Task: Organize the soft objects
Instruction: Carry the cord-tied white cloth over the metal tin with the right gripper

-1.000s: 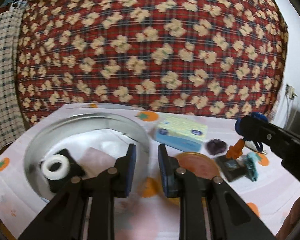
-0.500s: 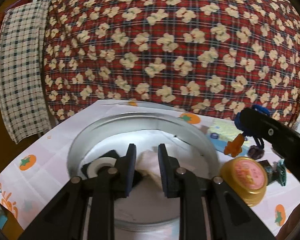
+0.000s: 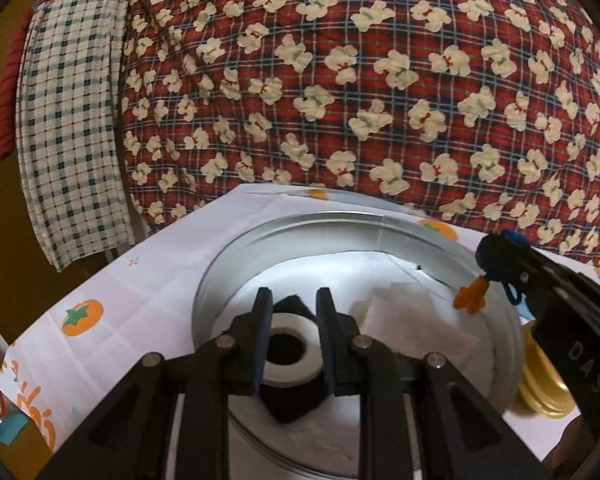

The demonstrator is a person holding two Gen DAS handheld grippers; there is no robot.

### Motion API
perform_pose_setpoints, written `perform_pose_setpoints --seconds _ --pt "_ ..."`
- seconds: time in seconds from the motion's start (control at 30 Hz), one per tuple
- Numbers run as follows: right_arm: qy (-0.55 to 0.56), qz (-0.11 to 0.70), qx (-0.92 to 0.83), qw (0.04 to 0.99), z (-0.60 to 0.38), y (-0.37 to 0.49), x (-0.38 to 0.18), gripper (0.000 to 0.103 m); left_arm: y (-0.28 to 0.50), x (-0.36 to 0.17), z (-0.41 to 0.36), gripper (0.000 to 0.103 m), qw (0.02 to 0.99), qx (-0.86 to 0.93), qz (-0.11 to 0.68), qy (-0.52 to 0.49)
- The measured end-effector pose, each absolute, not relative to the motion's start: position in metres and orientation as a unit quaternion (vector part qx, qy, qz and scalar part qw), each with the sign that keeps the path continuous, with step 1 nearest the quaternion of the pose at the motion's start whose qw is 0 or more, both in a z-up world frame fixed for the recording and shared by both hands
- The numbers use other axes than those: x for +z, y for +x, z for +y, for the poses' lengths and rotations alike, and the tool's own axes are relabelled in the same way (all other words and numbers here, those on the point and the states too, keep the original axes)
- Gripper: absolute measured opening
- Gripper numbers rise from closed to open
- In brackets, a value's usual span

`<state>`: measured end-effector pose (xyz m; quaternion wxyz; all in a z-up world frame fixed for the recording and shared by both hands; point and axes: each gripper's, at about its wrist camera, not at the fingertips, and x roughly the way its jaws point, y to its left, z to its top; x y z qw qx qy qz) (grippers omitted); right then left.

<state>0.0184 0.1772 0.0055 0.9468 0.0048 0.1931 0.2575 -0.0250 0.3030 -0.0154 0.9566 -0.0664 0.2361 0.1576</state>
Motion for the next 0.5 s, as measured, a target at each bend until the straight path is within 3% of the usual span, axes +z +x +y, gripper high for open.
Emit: perform_pose_setpoints --seconds 0.5 --pt "-0.027 0.220 0.252 0.942 0.191 0.036 -0.018 0.013 -0.010 -0.034 0.318 0.021 0.945 0.177 0.264 -0.078"
